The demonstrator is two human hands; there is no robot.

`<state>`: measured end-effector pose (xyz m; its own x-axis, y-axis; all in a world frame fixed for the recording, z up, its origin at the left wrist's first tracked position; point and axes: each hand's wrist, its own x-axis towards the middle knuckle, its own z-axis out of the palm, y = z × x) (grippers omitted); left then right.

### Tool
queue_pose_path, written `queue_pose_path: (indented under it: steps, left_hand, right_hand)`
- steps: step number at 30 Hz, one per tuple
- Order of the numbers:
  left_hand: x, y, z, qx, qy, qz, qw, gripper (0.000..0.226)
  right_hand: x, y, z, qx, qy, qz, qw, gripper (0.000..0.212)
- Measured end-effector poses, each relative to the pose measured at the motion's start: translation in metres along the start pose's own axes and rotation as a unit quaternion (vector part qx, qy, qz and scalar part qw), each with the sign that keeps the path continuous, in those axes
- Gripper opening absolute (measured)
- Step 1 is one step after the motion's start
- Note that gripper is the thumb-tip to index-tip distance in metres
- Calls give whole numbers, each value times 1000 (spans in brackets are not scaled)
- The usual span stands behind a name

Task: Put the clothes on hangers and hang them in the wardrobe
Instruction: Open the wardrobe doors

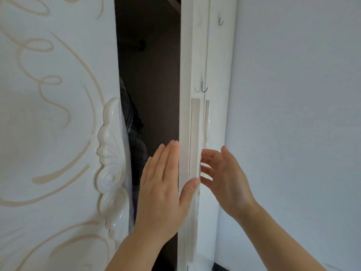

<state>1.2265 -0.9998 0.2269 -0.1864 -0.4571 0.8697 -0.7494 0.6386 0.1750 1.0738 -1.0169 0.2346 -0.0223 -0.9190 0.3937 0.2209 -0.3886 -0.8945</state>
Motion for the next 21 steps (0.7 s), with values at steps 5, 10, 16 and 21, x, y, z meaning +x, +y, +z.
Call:
queue_pose_path:
  steps: [5, 10, 16, 21]
  left_hand:
    - [8, 45, 27, -188, -70, 36, 979, 56]
    - [18, 96, 65, -231, -106, 33, 967, 50]
    - [39, 153, 123, -212, -132, 67, 966, 50]
    - [60, 175, 172, -148, -108, 86, 979, 53]
  right_hand:
    - [-15, -22, -54, 3, -23, 11, 1000, 64]
    - [-24, -50, -118, -15, -26, 35, 999, 61]
    - [-37, -98, -180, -202, 72, -50, 975, 49]
    - [-33, -145, -208, -417, 165, -269, 853, 36]
